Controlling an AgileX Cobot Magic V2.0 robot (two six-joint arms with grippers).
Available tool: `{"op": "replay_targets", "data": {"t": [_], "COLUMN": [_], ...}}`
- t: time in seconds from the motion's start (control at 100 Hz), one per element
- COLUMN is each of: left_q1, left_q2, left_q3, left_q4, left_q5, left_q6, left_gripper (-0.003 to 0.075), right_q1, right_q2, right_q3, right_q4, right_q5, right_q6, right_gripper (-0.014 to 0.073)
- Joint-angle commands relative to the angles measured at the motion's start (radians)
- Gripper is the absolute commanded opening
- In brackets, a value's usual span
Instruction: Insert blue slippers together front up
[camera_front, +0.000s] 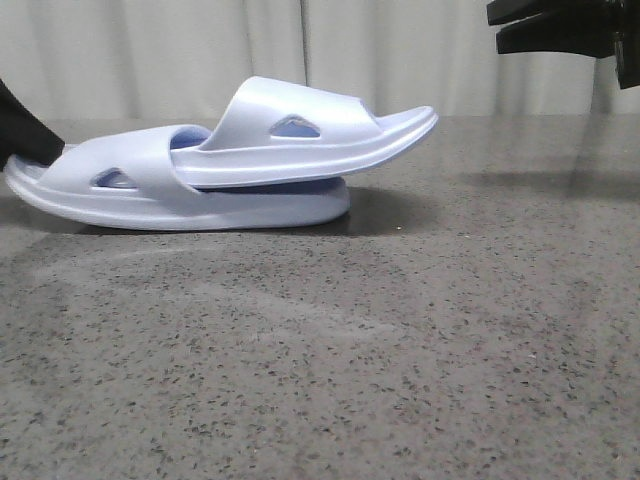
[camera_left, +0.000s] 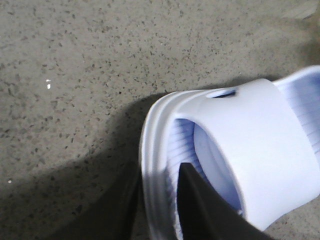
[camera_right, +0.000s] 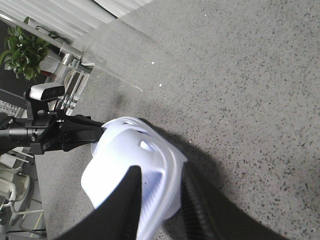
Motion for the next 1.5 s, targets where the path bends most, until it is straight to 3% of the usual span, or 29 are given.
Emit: {"op": "replay_targets", "data": {"t": [0.0,0.13,0.43,0.55,0.62,0.69,0.77,0.94,1.19,1.49], "left_q1": [-0.008,0.013,0.15,0.166,0.162,0.152,0.133,0.043,-0.182,-0.425], "left_q2": [-0.038,-0.04,-0.146,-0.211,-0.245,-0.279,-0.321,-0.445,-0.664,-0.878], "left_q3": [-0.025,-0.055,-0.195,-0.204,-0.204,-0.204,-0.204,-0.185,-0.014,0.299], "left_q4": [-0.036,-0.012,-0.047,-0.091,-0.1,-0.1,-0.1,-0.097,-0.024,0.015], "left_q5": [0.009,0.049,0.243,0.255,0.255,0.241,0.209,-0.033,-0.495,-0.866], "left_q6": [0.013,0.013,0.013,0.007,0.009,0.015,0.052,0.061,0.065,0.077], "left_gripper": [0.0305,0.0417,0.0415,0.0404,0.0342,0.0216,0.0018,0.0015,0.0015,0.0015], "right_q1": [-0.007,-0.015,-0.069,-0.067,-0.06,-0.05,-0.026,0.085,0.328,0.478], "right_q2": [-0.052,-0.052,-0.112,-0.151,-0.175,-0.206,-0.255,-0.366,-0.6,-0.769], "right_q3": [-0.028,-0.028,-0.028,-0.028,-0.028,-0.028,-0.026,0.021,0.297,0.512], "right_q4": [0.051,0.051,0.043,0.001,-0.021,-0.023,-0.029,-0.062,-0.071,-0.071], "right_q5": [0.135,0.135,0.118,0.115,0.101,0.077,0.027,-0.169,-0.702,-0.957], "right_q6": [0.0,0.0,0.0,0.0,0.0,0.0,0.0,0.0,-0.005,-0.061], "right_gripper": [0.015,0.015,0.0144,0.0003,-0.0104,-0.0083,-0.0078,-0.0078,-0.0078,-0.0078]}}
